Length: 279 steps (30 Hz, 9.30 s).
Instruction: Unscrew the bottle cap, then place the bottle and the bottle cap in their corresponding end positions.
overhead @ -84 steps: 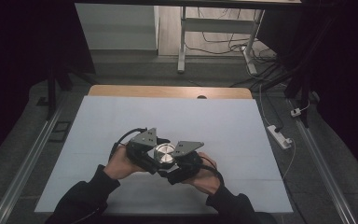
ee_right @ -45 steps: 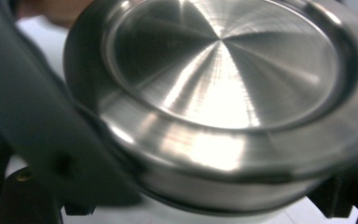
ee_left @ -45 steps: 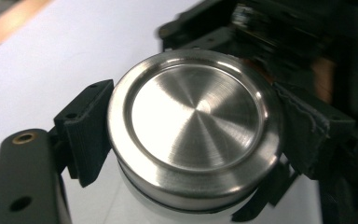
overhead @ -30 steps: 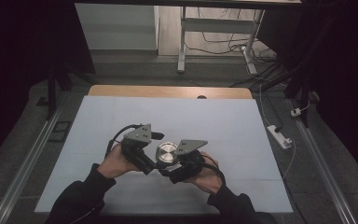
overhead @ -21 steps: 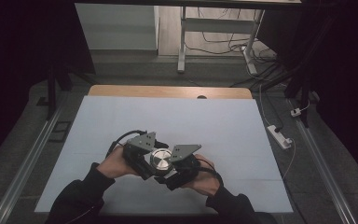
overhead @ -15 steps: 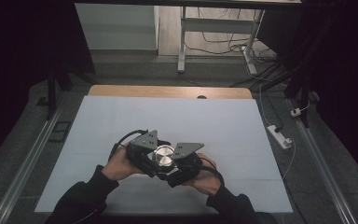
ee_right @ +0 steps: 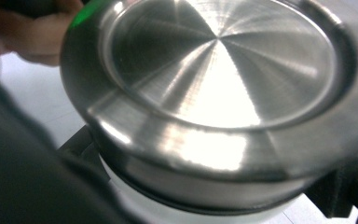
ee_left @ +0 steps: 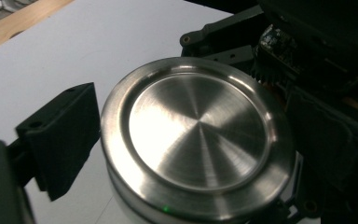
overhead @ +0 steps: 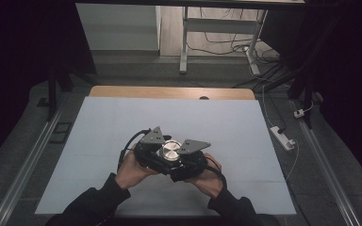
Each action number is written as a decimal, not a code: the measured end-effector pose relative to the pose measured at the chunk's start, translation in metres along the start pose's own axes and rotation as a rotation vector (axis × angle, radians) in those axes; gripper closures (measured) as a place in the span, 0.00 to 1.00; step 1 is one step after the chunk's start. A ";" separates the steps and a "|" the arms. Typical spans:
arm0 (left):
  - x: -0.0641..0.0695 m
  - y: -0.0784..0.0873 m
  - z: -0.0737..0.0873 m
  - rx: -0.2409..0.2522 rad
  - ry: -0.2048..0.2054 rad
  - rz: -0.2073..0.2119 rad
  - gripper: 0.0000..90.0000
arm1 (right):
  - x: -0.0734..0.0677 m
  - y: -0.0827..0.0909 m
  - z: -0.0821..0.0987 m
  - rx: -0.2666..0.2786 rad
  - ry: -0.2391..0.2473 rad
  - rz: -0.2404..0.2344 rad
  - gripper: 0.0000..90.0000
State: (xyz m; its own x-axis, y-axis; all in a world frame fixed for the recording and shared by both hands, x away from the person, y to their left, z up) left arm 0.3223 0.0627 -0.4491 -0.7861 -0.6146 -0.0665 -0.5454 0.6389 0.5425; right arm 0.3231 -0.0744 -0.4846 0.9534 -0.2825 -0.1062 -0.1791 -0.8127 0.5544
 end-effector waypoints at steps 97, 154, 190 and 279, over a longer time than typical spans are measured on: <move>0.026 0.046 0.040 0.072 -0.048 0.090 0.22 | 0.042 0.015 -0.006 0.020 -0.028 0.076 0.17; 0.030 -0.059 0.089 -0.106 -0.077 -0.021 0.22 | 0.098 -0.045 -0.003 -0.029 -0.076 0.153 0.17; 0.024 -0.068 0.091 -0.222 -0.043 -0.003 0.14 | 0.103 -0.046 0.005 -0.023 -0.124 0.098 0.10; -0.019 0.062 0.126 -0.116 0.176 -0.031 0.00 | 0.036 0.043 0.026 0.045 -0.113 0.045 0.00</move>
State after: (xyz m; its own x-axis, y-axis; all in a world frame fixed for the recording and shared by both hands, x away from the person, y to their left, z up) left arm 0.2664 0.1719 -0.5198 -0.7010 -0.7109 0.0566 -0.5238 0.5672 0.6356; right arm 0.3438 -0.1328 -0.4856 0.9111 -0.3728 -0.1757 -0.2342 -0.8192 0.5235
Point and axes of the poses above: each handheld gripper's, and its own axes: y roughly backward along the jaws, z roughly out of its underside, x roughly to its right, the point moved 3 cm from there along -y, roughly forward along the jaws, and after that the axes turned 13 degrees about -z, right-handed, at the moved point
